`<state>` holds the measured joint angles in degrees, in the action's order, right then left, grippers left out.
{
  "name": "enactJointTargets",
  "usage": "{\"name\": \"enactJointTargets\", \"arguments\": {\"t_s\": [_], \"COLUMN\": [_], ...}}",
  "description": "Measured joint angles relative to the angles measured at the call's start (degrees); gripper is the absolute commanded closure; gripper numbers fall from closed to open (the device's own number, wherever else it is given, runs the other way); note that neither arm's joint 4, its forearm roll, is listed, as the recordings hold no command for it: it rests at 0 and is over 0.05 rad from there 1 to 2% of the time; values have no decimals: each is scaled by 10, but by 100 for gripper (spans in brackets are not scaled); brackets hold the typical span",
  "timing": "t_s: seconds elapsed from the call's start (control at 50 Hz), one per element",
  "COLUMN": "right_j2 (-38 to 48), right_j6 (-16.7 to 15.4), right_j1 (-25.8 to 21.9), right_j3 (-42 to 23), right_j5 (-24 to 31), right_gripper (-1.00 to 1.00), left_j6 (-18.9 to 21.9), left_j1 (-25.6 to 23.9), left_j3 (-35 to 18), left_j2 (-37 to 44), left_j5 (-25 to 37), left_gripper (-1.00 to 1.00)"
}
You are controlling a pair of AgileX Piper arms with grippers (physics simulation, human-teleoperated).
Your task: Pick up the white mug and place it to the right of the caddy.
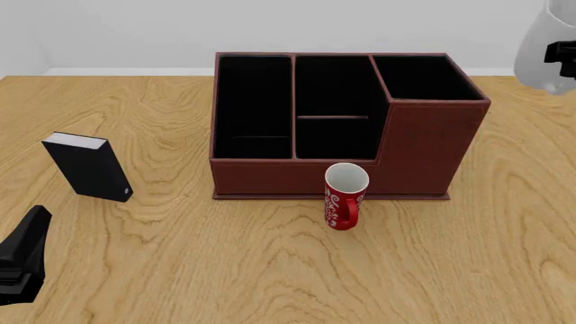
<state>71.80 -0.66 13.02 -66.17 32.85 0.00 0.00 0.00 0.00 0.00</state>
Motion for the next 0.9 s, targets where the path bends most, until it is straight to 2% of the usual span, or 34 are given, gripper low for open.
{"name": "enactJointTargets", "arguments": {"t_s": [0.38,0.9], "right_j2": [30,46], "right_j6": [9,2], "right_j1": [13,17], "right_j3": [35,95], "right_j5": [-38,-84], "right_gripper": [100,100], "left_j6": [0,0], "left_j1": [0,0], "left_j3": [0,0], "left_j2": [0,0], "left_j5": [0,0], "left_gripper": [-100,-100]}}
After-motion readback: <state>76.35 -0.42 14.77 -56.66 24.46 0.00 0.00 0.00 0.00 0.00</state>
